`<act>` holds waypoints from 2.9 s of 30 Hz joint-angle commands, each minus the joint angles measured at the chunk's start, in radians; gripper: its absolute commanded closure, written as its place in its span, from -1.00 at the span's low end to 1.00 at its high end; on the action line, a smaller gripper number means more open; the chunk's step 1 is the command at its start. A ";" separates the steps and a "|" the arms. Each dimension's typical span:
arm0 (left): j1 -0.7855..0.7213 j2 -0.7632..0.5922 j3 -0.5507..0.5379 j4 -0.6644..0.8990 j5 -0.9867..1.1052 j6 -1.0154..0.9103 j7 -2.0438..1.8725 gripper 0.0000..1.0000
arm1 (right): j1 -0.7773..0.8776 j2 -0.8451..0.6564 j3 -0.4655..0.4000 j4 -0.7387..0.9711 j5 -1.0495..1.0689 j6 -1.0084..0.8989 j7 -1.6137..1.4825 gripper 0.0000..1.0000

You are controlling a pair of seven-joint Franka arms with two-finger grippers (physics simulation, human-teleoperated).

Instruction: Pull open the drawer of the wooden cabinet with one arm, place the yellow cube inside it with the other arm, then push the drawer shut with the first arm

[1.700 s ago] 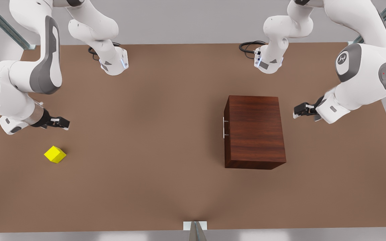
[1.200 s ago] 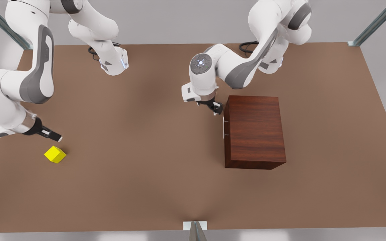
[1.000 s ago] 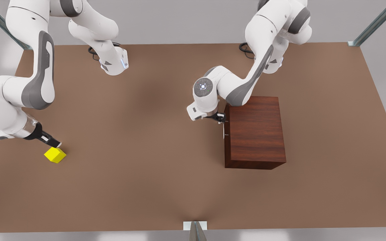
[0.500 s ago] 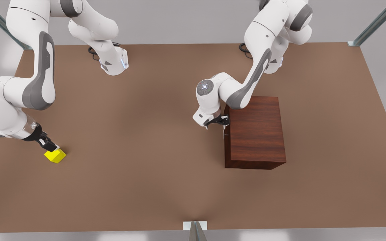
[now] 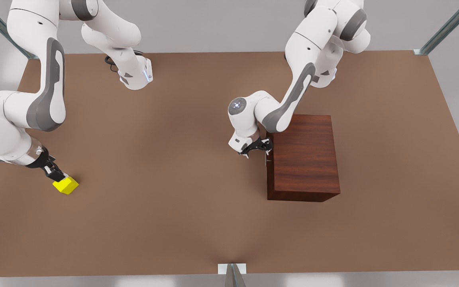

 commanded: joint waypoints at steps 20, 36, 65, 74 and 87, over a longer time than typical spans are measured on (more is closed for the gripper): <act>-0.076 0.060 -0.004 0.105 0.036 -0.006 -0.146 -1.00 | 0.001 -0.001 -0.001 0.001 -0.001 0.000 0.055 -1.00; -0.127 0.154 -0.009 0.234 0.032 0.002 -0.131 -1.00 | 0.001 0.033 0.000 0.007 -0.011 0.002 0.057 -1.00; 0.800 -0.307 -0.012 0.313 -0.521 -0.661 1.029 -1.00 | -0.444 0.453 0.330 0.100 -0.312 0.192 -0.362 -1.00; 0.798 -0.284 -0.015 0.312 -0.433 -0.647 1.038 -1.00 | -0.663 0.522 0.517 0.068 -0.364 0.206 -0.448 -1.00; 0.795 -0.287 -0.017 0.315 -0.412 -0.647 1.037 -1.00 | -0.717 0.559 0.570 0.054 -0.461 0.213 -0.439 -1.00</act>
